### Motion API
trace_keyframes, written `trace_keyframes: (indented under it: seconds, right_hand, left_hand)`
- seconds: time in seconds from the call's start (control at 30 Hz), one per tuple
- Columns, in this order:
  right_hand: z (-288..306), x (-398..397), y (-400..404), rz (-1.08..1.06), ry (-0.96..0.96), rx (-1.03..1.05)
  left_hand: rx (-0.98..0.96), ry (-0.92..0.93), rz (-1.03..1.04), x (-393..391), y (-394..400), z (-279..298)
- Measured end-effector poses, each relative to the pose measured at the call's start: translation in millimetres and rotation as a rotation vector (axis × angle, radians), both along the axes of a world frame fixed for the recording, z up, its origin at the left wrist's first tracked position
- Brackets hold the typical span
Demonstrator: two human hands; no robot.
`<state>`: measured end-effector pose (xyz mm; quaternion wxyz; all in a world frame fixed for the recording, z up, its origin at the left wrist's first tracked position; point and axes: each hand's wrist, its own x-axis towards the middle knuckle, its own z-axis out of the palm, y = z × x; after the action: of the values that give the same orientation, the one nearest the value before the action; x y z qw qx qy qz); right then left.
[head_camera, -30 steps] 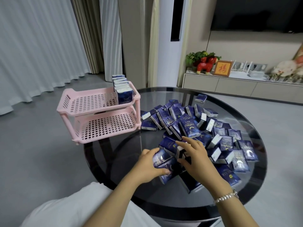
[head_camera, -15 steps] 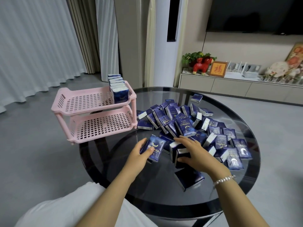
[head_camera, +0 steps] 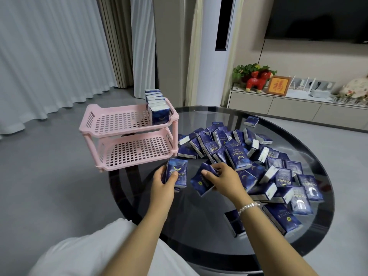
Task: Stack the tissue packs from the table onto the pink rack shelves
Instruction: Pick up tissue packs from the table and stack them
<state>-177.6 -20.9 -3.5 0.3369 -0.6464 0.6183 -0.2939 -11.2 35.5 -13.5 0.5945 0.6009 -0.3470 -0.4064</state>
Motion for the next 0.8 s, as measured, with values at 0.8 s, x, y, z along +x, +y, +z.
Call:
trace_keyframes:
  seconds: [0.8]
  right_hand:
    - [-1, 69, 33, -0.151, -0.803, 0.171]
  left_hand:
    - [-0.059, -0.101, -0.090, 0, 2, -2]
